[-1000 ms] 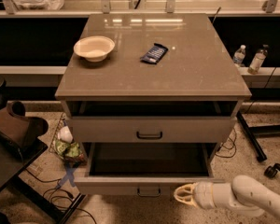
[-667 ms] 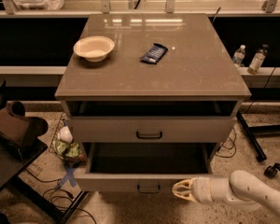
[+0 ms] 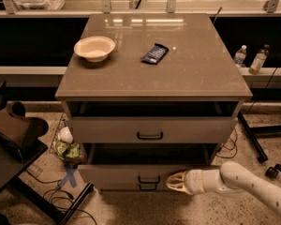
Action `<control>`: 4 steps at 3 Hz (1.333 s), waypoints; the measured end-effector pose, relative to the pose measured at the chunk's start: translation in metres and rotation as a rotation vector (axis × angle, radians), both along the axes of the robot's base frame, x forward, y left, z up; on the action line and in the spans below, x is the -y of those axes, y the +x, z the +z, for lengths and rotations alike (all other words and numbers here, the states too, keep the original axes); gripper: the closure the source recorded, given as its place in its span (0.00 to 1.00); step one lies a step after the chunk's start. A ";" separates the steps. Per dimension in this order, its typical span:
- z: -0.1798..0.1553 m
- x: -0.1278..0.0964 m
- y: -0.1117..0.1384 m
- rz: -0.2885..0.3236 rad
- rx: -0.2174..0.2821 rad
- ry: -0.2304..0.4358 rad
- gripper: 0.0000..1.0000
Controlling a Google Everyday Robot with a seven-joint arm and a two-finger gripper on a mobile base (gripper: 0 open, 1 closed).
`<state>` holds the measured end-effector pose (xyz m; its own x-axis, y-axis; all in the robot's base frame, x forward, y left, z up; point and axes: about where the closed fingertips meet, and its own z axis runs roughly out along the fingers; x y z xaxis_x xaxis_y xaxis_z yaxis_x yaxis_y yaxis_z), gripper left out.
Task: Close middle drawer
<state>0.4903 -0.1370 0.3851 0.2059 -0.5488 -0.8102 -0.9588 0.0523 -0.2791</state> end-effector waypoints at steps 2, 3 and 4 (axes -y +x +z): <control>-0.009 -0.027 0.035 0.026 0.018 0.041 1.00; -0.010 -0.042 0.051 0.040 0.030 0.060 1.00; -0.010 -0.043 0.051 0.040 0.030 0.060 1.00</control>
Offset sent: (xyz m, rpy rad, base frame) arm 0.0604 0.0396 -0.0113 0.0648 -0.0354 0.0365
